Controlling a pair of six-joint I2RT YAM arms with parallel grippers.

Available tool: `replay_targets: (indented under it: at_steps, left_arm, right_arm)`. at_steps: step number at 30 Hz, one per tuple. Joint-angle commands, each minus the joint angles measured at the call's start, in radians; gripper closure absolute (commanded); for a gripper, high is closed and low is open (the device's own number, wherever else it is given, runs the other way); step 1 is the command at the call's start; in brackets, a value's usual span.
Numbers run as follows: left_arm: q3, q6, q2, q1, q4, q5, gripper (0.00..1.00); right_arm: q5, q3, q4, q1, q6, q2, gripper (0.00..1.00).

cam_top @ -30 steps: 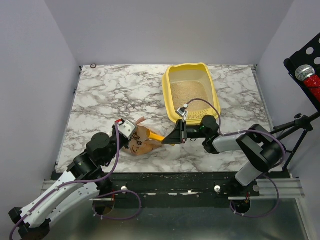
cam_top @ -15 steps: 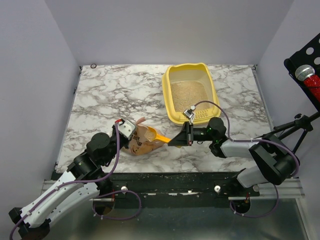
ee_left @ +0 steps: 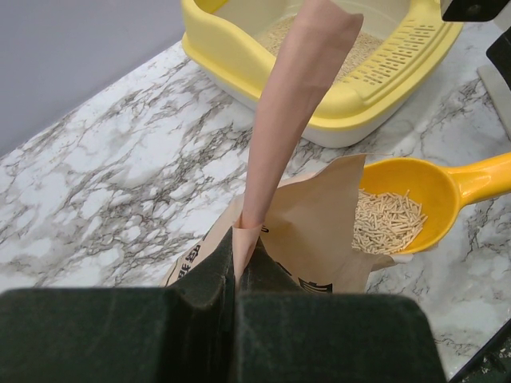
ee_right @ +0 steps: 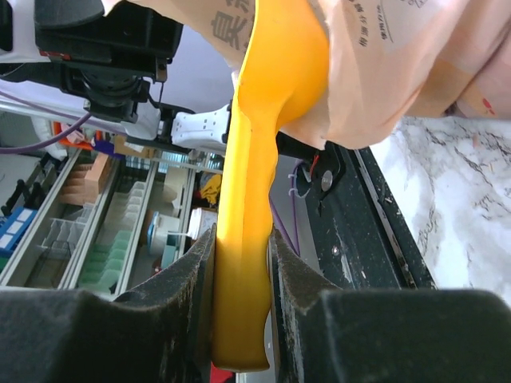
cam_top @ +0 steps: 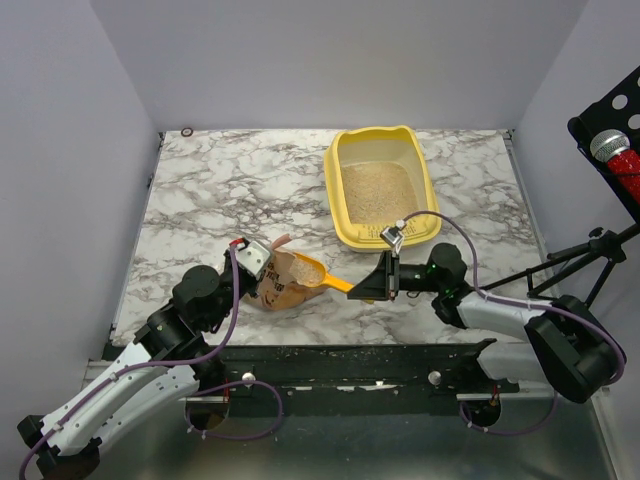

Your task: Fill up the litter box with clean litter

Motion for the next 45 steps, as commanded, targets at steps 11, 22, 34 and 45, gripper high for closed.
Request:
replay_targets:
  at_steps: [11,22,34,45]
  left_arm:
    - [0.012,0.007,-0.011,-0.004,0.079,0.012,1.00]
    - [0.012,0.007,-0.009,-0.004,0.084,0.000,1.00]
    - [0.014,0.005,-0.031,-0.004,0.080,0.003,1.00]
    - [0.020,-0.004,-0.045,-0.004,0.079,0.018,1.00]
  right_arm:
    - [0.037,-0.107,-0.056,-0.048,0.048,-0.190,1.00]
    - [0.161,-0.095,-0.300,-0.066,0.047,-0.425,1.00]
    - [0.418,0.006,-0.383,-0.078,0.088,-0.515,1.00]
    - [0.691,0.014,-0.124,-0.152,0.154,-0.397,1.00]
